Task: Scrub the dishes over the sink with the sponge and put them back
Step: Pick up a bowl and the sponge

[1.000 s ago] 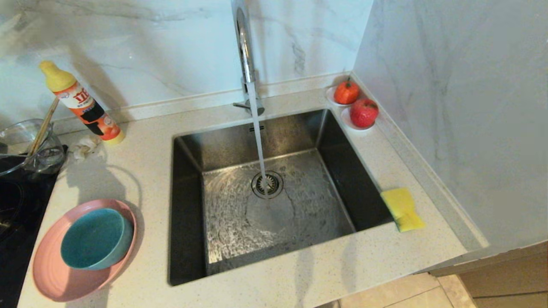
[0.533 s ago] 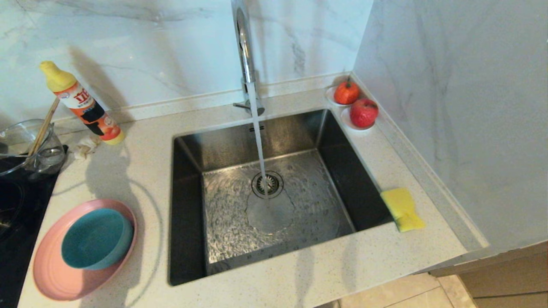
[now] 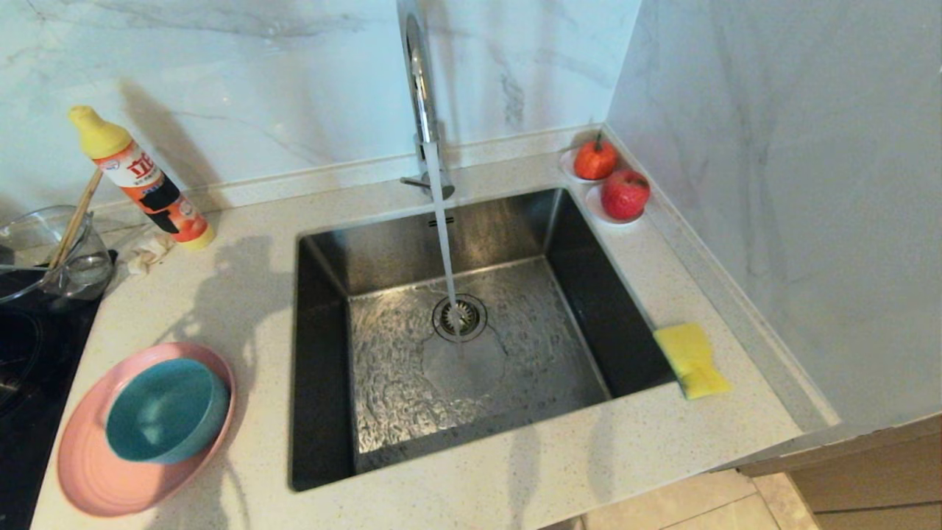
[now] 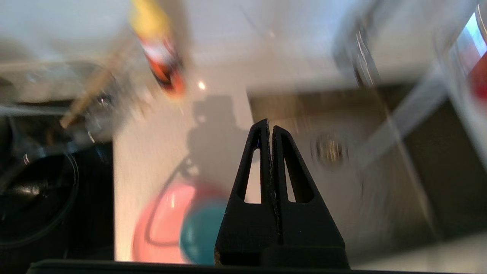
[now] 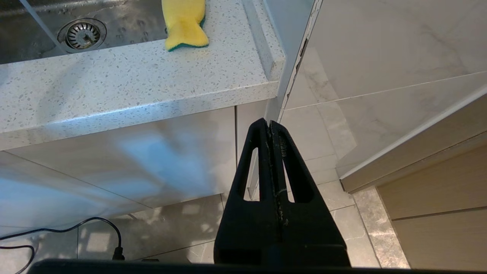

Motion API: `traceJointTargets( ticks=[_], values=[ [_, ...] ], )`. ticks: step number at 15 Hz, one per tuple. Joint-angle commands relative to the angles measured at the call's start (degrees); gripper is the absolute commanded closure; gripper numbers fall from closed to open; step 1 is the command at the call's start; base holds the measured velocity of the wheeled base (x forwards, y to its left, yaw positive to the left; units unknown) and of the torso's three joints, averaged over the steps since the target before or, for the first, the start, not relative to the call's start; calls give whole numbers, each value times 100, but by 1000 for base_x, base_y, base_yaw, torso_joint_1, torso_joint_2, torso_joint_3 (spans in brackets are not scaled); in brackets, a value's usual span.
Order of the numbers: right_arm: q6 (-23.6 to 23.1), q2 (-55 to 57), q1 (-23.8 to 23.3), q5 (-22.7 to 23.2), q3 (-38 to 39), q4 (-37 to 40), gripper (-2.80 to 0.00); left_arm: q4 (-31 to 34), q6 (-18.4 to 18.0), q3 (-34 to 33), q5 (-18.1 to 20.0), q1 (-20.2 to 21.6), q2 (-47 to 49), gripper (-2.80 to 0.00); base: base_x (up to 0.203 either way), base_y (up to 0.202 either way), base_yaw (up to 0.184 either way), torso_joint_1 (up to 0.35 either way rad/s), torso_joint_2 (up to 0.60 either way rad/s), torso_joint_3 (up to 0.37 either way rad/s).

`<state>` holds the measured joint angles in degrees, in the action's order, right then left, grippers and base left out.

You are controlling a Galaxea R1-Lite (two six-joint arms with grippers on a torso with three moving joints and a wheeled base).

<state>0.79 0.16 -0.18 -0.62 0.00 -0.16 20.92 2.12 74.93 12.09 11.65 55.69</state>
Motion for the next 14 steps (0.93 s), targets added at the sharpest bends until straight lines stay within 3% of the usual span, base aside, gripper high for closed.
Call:
traceJointTargets(
  ticks=[1, 5, 7, 12, 14],
  values=[
    [0, 2, 1, 1, 0, -2, 0, 68, -563, -1479, 77, -345, -1804, 0, 0, 0, 0, 0, 0, 0],
    [0, 2, 1, 1, 0, -2, 0, 105, -1060, -4033, 102, -624, -3708, 0, 0, 0, 0, 0, 0, 0],
    [0, 2, 1, 1, 0, -2, 0, -160, -803, -5009, -158, -699, -3908, 0, 0, 0, 0, 0, 0, 0],
    [0, 2, 1, 1, 0, -2, 0, -1829, -487, -6887, -475, -741, -3980, 0, 0, 0, 0, 0, 0, 0],
    [0, 2, 1, 1, 0, -2, 0, -2463, -461, -7359, -527, -454, -3979, 0, 0, 0, 0, 0, 0, 0]
  ],
)
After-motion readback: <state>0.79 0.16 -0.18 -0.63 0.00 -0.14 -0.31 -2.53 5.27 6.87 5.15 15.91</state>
